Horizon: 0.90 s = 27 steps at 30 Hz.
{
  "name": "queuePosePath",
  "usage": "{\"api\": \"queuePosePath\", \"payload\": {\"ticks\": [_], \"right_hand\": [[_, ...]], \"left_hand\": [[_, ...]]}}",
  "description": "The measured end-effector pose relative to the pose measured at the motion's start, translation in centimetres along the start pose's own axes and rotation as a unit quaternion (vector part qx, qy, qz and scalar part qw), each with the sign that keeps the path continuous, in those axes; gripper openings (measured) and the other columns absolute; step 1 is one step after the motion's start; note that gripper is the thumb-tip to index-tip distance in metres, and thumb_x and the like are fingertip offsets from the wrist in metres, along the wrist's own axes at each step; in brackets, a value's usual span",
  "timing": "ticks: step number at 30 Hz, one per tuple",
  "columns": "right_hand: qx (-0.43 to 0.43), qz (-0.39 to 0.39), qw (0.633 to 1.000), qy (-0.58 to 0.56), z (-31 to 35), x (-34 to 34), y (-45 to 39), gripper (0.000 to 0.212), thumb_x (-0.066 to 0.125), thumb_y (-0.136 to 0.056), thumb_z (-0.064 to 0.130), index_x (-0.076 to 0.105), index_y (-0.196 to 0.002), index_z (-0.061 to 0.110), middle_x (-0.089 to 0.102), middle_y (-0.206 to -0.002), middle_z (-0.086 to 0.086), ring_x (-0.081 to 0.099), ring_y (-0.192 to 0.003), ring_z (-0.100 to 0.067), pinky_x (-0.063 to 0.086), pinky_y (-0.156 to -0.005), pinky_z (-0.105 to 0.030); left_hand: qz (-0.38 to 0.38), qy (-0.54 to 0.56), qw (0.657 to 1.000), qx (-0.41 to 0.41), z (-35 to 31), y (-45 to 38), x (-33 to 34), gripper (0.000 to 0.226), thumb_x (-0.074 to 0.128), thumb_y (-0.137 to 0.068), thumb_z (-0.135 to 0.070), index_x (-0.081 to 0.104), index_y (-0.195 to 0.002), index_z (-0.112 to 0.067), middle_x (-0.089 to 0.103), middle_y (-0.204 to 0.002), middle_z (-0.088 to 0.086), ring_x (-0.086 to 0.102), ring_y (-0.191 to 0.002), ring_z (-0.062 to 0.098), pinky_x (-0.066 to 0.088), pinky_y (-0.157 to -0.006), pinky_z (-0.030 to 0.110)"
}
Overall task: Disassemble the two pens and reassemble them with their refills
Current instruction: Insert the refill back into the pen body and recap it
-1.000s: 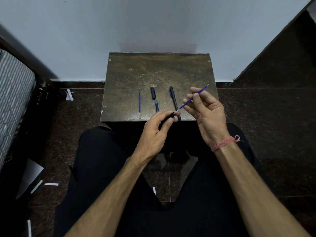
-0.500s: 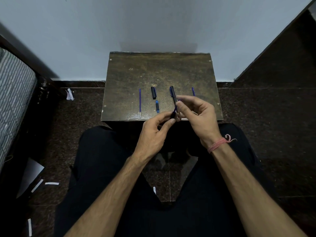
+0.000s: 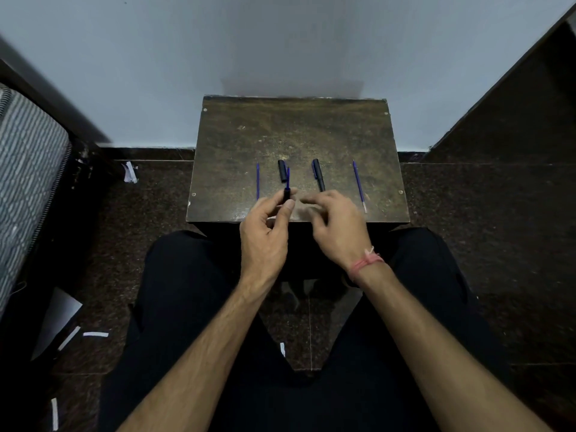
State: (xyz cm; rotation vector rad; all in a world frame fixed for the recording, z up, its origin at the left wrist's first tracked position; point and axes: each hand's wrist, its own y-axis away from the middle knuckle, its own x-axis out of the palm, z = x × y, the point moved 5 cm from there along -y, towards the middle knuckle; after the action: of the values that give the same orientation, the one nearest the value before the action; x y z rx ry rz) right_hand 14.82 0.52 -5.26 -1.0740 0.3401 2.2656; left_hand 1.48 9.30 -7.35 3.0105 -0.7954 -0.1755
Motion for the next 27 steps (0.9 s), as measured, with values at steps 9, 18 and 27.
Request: {"api": "queuePosePath", "payload": {"ticks": [9,18,27], "right_hand": [[-0.110,0.053,0.957,0.264,4.0,3.1,-0.8,0.040,0.049,-0.110,0.026,0.056,-0.149,0.031,0.059,-0.144,0.004,0.056,-0.118,-0.027,0.055,-0.077,-0.037],[-0.177,0.109,0.930,0.302,2.4,1.9,1.5,0.022,0.065,-0.095,0.010,0.078,-0.107,0.022,0.074,-0.105,0.004,0.068,-0.104,-0.025,0.055,-0.068,-0.040],[0.202,-0.029,0.783,-0.588,-4.0,-4.6,1.0,0.041,0.070,-0.097,-0.010,0.060,-0.130,0.012,0.079,-0.105,-0.008,0.078,-0.094,-0.022,0.065,-0.089,-0.034]], "left_hand": [[-0.051,0.016,0.998,-0.015,-0.3,-0.1,-1.3,0.027,0.070,-0.112,-0.016,0.081,-0.137,-0.020,0.079,-0.123,-0.002,0.076,-0.106,-0.005,0.056,-0.087,0.012],[-0.050,0.003,0.998,-0.025,0.1,-0.2,-1.0,0.027,0.073,-0.110,-0.019,0.083,-0.134,-0.026,0.079,-0.119,0.005,0.065,-0.090,0.000,0.051,-0.078,0.014],[0.062,-0.085,0.994,-0.022,0.6,0.2,1.0,0.028,0.073,-0.110,-0.022,0.081,-0.136,-0.026,0.069,-0.112,-0.010,0.072,-0.108,0.010,0.055,-0.091,0.023]]}}
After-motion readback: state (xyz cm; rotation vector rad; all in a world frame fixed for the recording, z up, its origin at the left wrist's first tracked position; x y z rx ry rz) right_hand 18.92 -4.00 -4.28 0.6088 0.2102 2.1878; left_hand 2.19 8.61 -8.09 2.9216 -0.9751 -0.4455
